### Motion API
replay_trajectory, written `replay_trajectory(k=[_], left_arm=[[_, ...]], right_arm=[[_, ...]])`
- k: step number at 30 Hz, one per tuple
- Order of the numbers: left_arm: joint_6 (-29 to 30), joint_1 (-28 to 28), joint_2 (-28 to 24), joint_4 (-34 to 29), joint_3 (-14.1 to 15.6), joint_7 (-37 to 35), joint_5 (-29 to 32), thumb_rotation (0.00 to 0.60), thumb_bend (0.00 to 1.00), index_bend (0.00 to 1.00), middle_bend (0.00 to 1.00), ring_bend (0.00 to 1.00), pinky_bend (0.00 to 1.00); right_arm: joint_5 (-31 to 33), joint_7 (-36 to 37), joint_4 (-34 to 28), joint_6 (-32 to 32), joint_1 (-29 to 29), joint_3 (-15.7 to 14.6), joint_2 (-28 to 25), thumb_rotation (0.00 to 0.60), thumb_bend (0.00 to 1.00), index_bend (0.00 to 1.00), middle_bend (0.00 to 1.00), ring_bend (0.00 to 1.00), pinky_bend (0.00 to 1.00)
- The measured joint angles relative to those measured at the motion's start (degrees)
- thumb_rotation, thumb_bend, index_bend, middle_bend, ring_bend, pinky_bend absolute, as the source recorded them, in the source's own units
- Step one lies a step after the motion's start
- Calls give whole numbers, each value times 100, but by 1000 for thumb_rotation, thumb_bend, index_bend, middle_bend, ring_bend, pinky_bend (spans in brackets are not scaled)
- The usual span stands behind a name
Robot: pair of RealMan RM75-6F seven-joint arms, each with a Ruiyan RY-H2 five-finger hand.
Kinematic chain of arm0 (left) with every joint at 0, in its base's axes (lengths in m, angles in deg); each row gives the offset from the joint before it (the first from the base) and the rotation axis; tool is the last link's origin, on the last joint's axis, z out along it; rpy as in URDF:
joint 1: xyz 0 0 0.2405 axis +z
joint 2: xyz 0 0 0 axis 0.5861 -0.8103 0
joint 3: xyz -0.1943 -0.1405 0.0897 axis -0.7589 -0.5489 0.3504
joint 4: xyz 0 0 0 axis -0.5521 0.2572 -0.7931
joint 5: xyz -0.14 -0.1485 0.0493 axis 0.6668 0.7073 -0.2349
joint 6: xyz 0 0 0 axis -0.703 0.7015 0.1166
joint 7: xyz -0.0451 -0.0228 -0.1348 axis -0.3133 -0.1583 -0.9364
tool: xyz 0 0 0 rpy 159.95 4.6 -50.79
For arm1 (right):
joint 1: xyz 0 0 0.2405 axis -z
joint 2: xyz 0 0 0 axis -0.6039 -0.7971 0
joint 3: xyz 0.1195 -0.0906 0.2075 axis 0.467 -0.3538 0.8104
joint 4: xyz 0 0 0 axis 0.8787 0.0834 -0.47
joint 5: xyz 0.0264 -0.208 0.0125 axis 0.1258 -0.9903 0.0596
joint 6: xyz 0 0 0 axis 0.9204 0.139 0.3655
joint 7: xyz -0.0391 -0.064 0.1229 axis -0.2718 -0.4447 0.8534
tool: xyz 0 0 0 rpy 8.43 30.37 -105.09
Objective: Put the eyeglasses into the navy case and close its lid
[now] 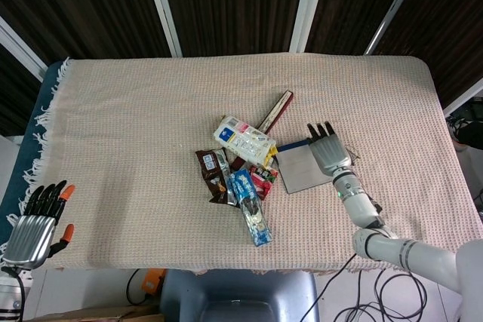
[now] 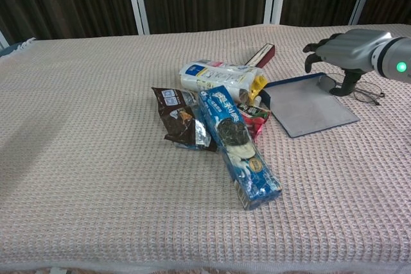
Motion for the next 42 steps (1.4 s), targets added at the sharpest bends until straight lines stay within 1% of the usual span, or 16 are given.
replay_trajectory(k=[4,7,8,11,14,18,21,27,31,42], left_arm=[[21,2,-11,-9,33,-24,-76,600,423,0,0,0,16],[30,1,-16,-5,56,-51,-116,600,423,0,0,0,17],[28,-1,-18,-5,58,-58,-118,600,422,0,0,0,17],[13,-12,-24,-2,59,-73,-119,600,423,0,0,0,19],[1,-20,-21,3,57,-71,-115,600,424,0,0,0,19],[-61,-51,-15,3,49,-62,-83,600,424,0,0,0,19],[-82,-67,-7,-4,46,-42,-73,600,424,0,0,0,20],[-106,-83,-2,1,51,-46,-74,600,423,0,0,0,20],[-146,-103,2,1,40,-41,-33,600,424,0,0,0,20],[-163,-122,2,10,40,-52,-19,600,423,0,0,0,19]], right_arm=[[-82,545,-193,203,212,15,-257,600,379,408,0,0,0],[40,937,-119,244,315,90,-354,600,383,440,0,0,0],[131,1005,-67,217,323,122,-362,600,407,458,0,0,0],[564,1164,195,41,306,238,-357,600,520,509,0,0,0],[1046,1220,619,-159,228,311,-291,600,557,534,0,0,0],[1697,1070,1293,-463,22,315,-77,600,563,556,0,0,0],[2132,843,1677,-637,-152,272,132,600,563,572,0,0,0],[2741,428,2318,-819,-451,179,588,600,562,581,0,0,0],[2879,227,2538,-855,-639,155,804,600,563,586,0,0,0],[3160,-109,2739,-852,-810,126,1055,600,562,596,0,0,0]])
